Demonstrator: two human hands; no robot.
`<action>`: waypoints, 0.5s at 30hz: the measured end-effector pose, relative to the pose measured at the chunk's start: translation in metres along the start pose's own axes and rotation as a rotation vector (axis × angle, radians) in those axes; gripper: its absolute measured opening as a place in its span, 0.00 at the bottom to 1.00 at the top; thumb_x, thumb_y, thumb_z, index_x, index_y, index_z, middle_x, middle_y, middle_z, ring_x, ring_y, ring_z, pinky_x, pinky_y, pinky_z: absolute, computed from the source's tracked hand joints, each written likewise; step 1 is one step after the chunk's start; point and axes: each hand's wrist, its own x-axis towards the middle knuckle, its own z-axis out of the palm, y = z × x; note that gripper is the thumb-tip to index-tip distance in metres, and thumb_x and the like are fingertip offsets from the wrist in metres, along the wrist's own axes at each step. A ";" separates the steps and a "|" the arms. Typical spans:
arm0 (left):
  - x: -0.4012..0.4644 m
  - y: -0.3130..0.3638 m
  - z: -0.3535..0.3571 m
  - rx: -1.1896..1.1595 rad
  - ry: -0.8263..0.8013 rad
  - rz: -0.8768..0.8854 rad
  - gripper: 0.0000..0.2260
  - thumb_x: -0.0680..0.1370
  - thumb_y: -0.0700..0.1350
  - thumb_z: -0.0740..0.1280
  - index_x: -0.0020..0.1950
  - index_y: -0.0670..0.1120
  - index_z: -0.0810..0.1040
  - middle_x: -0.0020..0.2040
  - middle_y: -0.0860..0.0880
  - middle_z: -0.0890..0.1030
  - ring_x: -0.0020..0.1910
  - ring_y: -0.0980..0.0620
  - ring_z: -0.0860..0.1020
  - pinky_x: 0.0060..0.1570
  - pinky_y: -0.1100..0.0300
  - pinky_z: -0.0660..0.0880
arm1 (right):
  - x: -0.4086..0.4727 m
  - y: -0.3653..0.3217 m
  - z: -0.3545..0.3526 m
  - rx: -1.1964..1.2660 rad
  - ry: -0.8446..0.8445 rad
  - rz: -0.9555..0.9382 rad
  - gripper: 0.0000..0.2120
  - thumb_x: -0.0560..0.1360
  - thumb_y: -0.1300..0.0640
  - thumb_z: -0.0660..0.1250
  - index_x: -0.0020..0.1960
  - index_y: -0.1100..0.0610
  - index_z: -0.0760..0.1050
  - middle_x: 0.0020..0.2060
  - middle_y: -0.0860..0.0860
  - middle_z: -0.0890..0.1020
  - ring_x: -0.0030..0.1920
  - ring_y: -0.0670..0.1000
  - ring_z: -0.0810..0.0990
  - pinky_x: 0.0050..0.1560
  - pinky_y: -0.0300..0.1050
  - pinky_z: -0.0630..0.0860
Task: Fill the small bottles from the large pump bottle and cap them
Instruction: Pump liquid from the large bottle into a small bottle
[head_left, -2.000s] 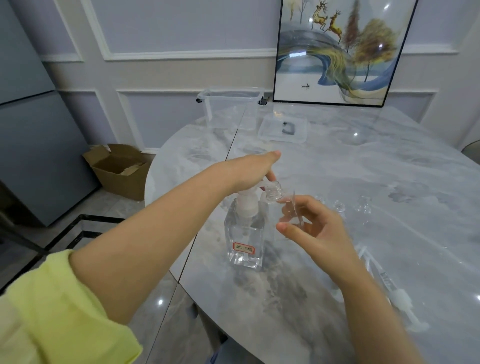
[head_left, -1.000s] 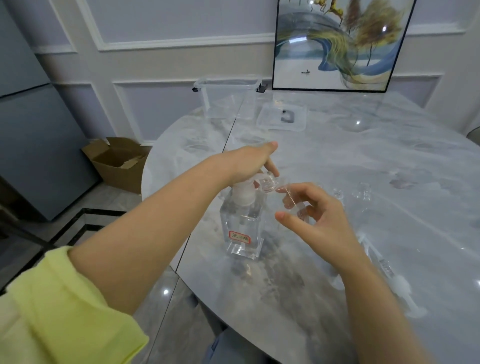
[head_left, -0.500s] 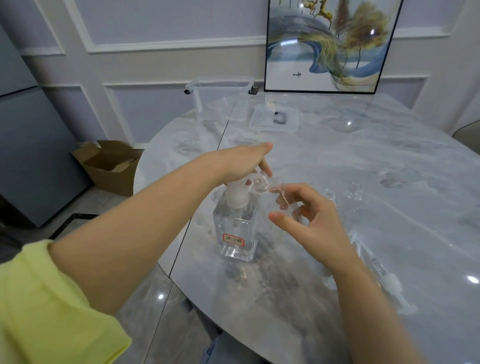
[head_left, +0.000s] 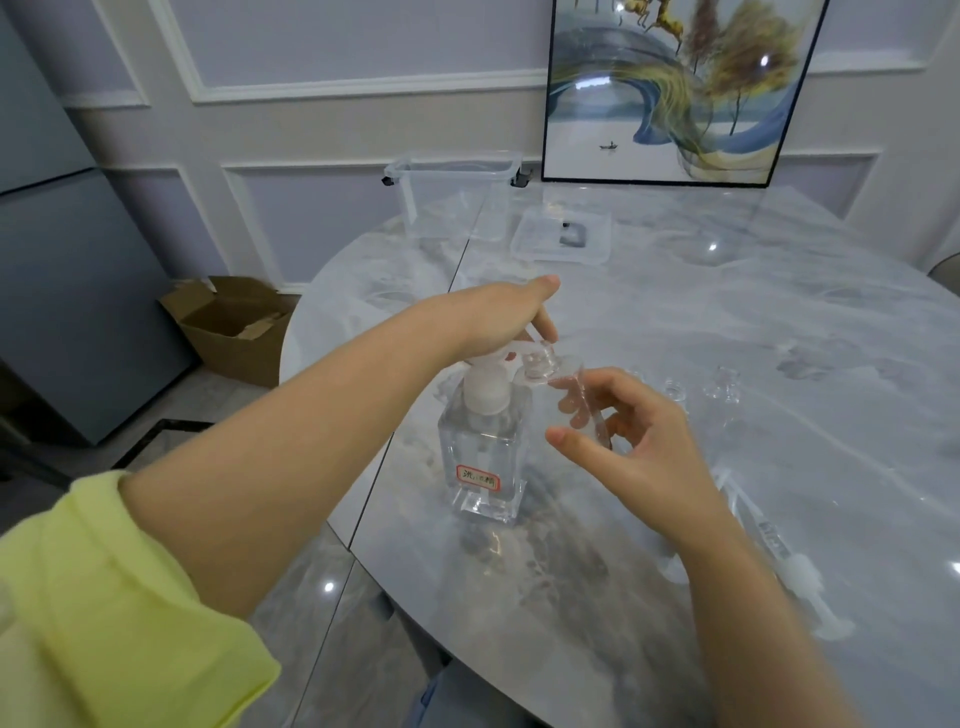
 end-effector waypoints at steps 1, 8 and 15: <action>0.000 0.000 0.002 -0.004 -0.006 -0.005 0.29 0.85 0.63 0.47 0.57 0.51 0.85 0.61 0.48 0.80 0.58 0.50 0.79 0.44 0.59 0.67 | 0.000 0.001 0.000 -0.006 0.000 -0.004 0.16 0.71 0.59 0.80 0.55 0.44 0.81 0.47 0.45 0.83 0.47 0.49 0.82 0.45 0.55 0.78; 0.000 0.002 0.000 0.022 -0.015 0.000 0.29 0.85 0.63 0.46 0.58 0.51 0.84 0.61 0.49 0.80 0.57 0.50 0.80 0.48 0.56 0.68 | 0.000 0.001 -0.001 -0.031 0.008 -0.005 0.16 0.70 0.52 0.78 0.56 0.44 0.81 0.47 0.45 0.83 0.47 0.50 0.82 0.44 0.50 0.80; -0.002 0.005 0.000 0.082 -0.018 0.015 0.29 0.85 0.63 0.45 0.58 0.52 0.84 0.62 0.49 0.79 0.60 0.50 0.78 0.56 0.52 0.69 | 0.000 0.001 0.000 -0.047 0.009 -0.010 0.16 0.69 0.49 0.77 0.56 0.45 0.81 0.47 0.44 0.83 0.48 0.50 0.82 0.47 0.55 0.80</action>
